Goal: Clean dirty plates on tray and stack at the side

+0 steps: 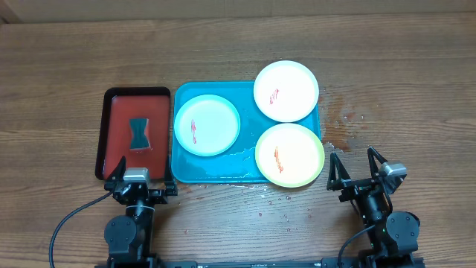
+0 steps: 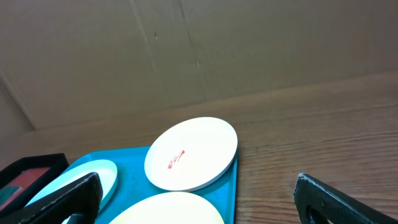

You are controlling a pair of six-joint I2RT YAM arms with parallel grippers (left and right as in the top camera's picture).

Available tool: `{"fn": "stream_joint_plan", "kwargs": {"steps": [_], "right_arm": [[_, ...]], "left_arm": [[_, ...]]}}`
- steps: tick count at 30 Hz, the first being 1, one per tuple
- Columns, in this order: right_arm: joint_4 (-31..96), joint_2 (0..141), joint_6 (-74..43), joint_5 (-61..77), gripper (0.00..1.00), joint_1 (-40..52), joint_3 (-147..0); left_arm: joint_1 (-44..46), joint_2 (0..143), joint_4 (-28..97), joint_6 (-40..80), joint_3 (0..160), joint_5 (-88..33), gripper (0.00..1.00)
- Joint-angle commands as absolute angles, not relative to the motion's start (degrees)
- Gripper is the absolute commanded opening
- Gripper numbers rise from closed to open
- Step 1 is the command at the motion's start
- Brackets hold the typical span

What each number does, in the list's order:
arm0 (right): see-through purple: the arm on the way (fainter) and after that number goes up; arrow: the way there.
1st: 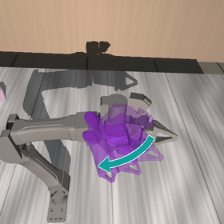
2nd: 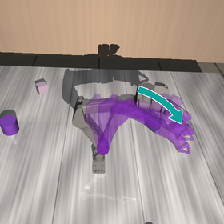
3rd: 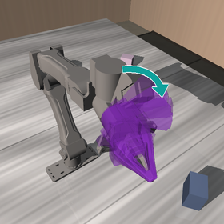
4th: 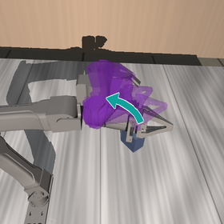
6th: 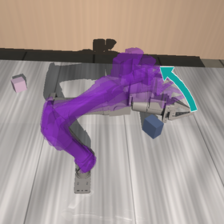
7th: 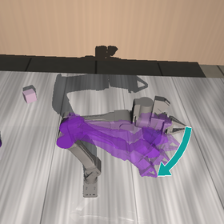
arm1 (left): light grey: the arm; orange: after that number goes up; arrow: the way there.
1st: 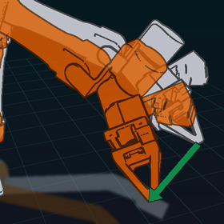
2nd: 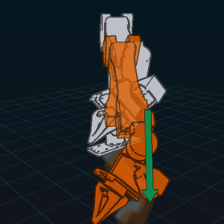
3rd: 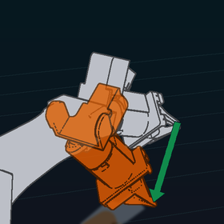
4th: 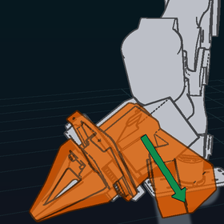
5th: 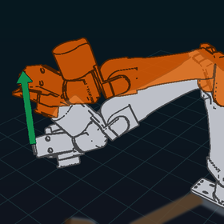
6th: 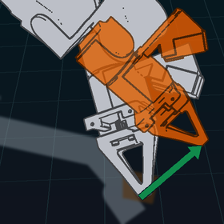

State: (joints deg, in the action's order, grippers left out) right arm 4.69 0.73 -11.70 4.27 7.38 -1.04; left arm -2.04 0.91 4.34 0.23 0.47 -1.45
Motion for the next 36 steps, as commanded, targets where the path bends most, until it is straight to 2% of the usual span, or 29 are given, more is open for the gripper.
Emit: {"fn": "stream_joint_plan", "kwargs": {"steps": [1, 10, 21, 28, 36], "right_arm": [[4.40, 0.16, -10.63, 4.62, 1.00, 7.40, -0.47], [4.45, 0.16, -10.61, 3.09, 1.00, 7.38, -0.47], [3.29, 0.16, -10.63, 8.56, 1.00, 7.40, -0.82], [5.58, 0.16, -10.66, 14.87, 1.00, 7.40, -5.67], [16.73, 1.63, -10.61, 16.38, 1.00, 7.40, -18.81]], "left_arm": [[-2.63, 0.47, 4.45, -0.23, 0.27, -1.08, 1.00], [-2.63, 0.47, 3.99, -0.21, 0.27, -1.13, 1.00], [-2.61, 0.49, 5.04, -0.25, 1.89, -12.36, 1.00], [-2.61, 2.74, 16.12, -0.23, 12.34, -13.85, 1.00], [-2.61, 13.93, 31.90, 0.25, 30.57, -18.41, 1.00]]}}
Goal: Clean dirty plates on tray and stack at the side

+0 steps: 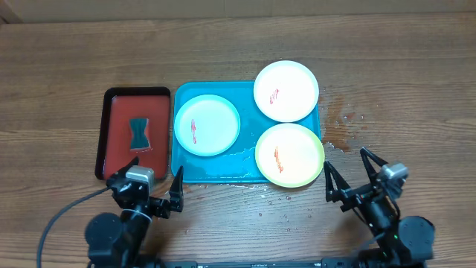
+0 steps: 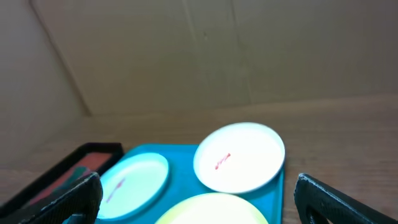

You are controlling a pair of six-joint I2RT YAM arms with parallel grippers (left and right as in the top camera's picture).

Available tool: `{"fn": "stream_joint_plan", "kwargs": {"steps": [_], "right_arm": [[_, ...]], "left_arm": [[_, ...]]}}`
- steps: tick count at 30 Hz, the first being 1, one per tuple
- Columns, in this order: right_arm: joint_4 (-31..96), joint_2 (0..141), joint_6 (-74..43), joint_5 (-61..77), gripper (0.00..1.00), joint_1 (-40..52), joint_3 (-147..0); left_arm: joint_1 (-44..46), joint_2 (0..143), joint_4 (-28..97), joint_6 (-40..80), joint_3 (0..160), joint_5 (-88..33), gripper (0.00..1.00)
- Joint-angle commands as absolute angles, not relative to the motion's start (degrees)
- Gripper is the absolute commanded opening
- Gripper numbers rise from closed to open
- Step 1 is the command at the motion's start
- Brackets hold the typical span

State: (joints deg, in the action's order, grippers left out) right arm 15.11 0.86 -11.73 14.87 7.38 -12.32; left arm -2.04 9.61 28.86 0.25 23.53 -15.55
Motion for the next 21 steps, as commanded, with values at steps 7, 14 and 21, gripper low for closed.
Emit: {"fn": "stream_joint_plan", "kwargs": {"steps": [7, 14, 21], "right_arm": [[26.15, 12.91, -10.61, 16.40, 1.00, 7.40, -36.27], [36.91, 28.45, -10.61, 16.43, 1.00, 7.40, -54.06], [50.41, 47.05, -10.61, 16.49, 1.00, 7.40, -72.93]], "left_arm": [[-2.61, 32.88, 43.77, 0.19, 52.58, -24.53, 1.00], [-2.61, 52.77, 56.55, -2.17, 75.31, -23.75, 1.00], [-2.61, 71.94, 75.66, -7.75, 100.09, -23.40, 1.00]]}}
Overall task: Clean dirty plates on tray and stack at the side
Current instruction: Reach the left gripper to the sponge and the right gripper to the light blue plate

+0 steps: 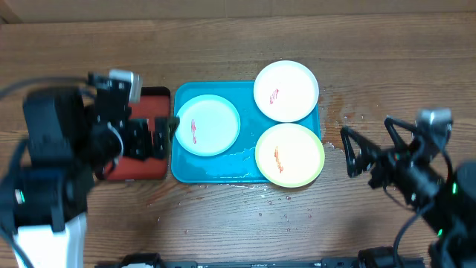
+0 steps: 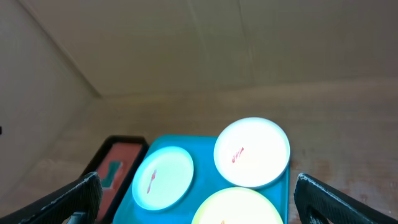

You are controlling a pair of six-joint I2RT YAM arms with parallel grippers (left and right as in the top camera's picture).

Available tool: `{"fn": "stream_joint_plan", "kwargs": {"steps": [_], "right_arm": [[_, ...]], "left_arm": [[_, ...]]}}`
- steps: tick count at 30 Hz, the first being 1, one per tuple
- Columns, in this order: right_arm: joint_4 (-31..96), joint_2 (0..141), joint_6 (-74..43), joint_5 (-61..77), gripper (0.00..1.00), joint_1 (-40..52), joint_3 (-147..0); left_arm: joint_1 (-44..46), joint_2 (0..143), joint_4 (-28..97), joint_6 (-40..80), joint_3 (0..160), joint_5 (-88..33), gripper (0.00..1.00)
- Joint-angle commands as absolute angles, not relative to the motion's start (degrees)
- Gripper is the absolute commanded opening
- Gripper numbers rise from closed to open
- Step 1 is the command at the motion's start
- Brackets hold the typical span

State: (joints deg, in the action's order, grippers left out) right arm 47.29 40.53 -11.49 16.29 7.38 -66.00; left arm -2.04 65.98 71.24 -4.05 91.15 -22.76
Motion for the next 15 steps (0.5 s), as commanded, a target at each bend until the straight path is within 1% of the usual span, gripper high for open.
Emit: {"fn": "stream_joint_plan", "kwargs": {"steps": [1, 3, 5, 11, 13, 15], "right_arm": [[52.90, 49.98, -10.61, 16.73, 1.00, 7.40, -75.88], [56.38, 55.18, -10.59, 18.26, 1.00, 7.40, -80.68], [57.58, 59.83, -10.61, 20.56, 1.00, 7.40, -84.12], [52.42, 69.38, -10.66, 28.16, 1.00, 7.40, -85.10], [51.18, 73.54, -11.25, 30.65, 0.91, 7.40, -85.10], [50.24, 77.32, -14.37, 31.16, 0.83, 7.49, -85.10]], "left_arm": [[-2.61, 74.15, 77.87, -7.73, 102.96, -23.42, 1.00], [-2.61, 77.93, 80.95, -7.73, 107.66, -23.55, 1.00], [-2.61, 80.23, 81.19, -7.73, 109.82, -23.57, 1.00], [-2.59, 84.18, 78.43, -7.66, 109.89, -24.80, 1.00], [-2.61, 85.69, 78.26, -7.68, 109.89, -25.52, 1.00], [-2.61, 86.91, 77.91, -7.70, 109.89, -24.67, 1.00]]}}
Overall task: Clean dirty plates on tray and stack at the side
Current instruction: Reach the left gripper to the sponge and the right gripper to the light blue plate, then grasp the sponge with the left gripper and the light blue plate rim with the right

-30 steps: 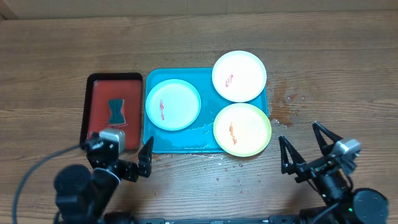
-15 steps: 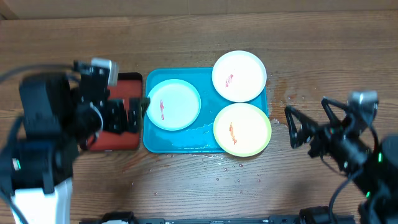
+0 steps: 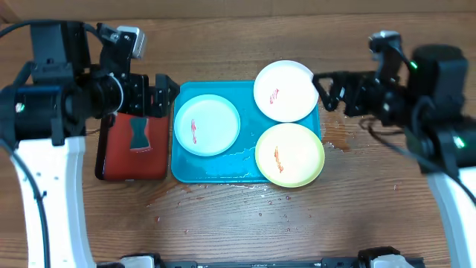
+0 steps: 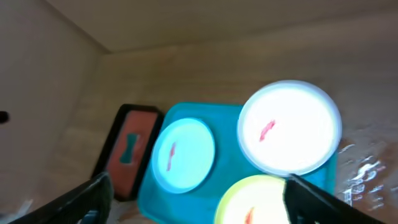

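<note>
Three plates with red smears lie on the blue tray [image 3: 186, 167]: a pale blue one [image 3: 207, 124] on the left, a white one [image 3: 286, 91] at the far right, and a yellow-green one [image 3: 290, 154] at the near right. A dark teal sponge [image 3: 139, 134] rests in the red tray [image 3: 134, 160] to the left. My left gripper [image 3: 165, 97] hangs open over the red tray's far right corner, empty. My right gripper [image 3: 325, 93] is open and empty beside the white plate's right rim. From the right wrist, the gripper [image 4: 199, 205] looks down on the white plate [image 4: 289, 126], pale blue plate [image 4: 183, 154] and yellow-green plate [image 4: 255, 199].
Water droplets and a wet patch [image 3: 342, 130] lie on the wooden table right of the blue tray, with more drops along its front edge [image 3: 260, 199]. The red tray [image 4: 118, 168] has a raised black rim.
My left gripper has moved from the red tray's right side to its far right corner. My right gripper went from right of the yellow-green plate to beside the white plate. Both stay open.
Both arms first sat low at the table's front edge with grippers open. Then they stood slightly turned there. Later the left was over the red tray and the right beside the yellow-green plate. Now both are farther back. The plates and sponge have not moved.
</note>
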You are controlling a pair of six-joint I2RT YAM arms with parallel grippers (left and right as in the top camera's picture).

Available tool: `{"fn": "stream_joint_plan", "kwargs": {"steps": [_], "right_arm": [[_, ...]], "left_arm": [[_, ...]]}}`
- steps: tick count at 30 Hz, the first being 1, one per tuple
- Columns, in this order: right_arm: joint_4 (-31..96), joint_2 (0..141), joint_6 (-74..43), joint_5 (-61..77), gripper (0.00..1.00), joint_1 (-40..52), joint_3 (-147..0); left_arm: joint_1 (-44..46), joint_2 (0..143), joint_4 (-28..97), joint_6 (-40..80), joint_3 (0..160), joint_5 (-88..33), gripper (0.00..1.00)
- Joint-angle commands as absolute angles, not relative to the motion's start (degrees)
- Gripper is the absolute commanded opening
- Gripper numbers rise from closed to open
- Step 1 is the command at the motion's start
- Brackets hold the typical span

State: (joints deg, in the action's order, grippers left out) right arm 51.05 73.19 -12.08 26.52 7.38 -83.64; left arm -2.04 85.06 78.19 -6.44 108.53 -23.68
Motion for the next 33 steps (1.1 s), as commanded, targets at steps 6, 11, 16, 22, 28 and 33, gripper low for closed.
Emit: {"fn": "stream_joint_plan", "kwargs": {"steps": [6, 11, 16, 22, 28, 33], "right_arm": [[46.19, 89.67, -21.52, 27.38, 0.59, 12.51, -85.10], [44.18, 96.71, -26.59, 17.63, 0.59, 18.41, -85.10], [41.25, 103.33, -28.84, 12.36, 0.58, 23.64, -85.10], [37.47, 110.15, -29.26, 12.01, 0.51, 27.31, -85.10], [35.20, 115.22, -29.19, 11.90, 0.50, 30.41, -85.10], [34.46, 118.15, -29.19, 10.92, 0.45, 32.23, -85.10]], "left_arm": [[-2.61, 89.78, 77.21, -4.95, 109.89, -18.39, 1.00], [-2.72, 92.18, 77.10, 6.52, 109.89, -6.74, 1.00], [-2.74, 94.56, 77.06, 10.81, 109.89, -2.33, 1.00], [-2.76, 98.69, 76.40, 10.74, 109.89, -0.01, 1.00], [-2.76, 101.08, 76.44, 8.73, 109.89, 0.45, 1.00], [-2.76, 101.12, 76.49, 6.37, 109.89, 0.45, 1.00]]}}
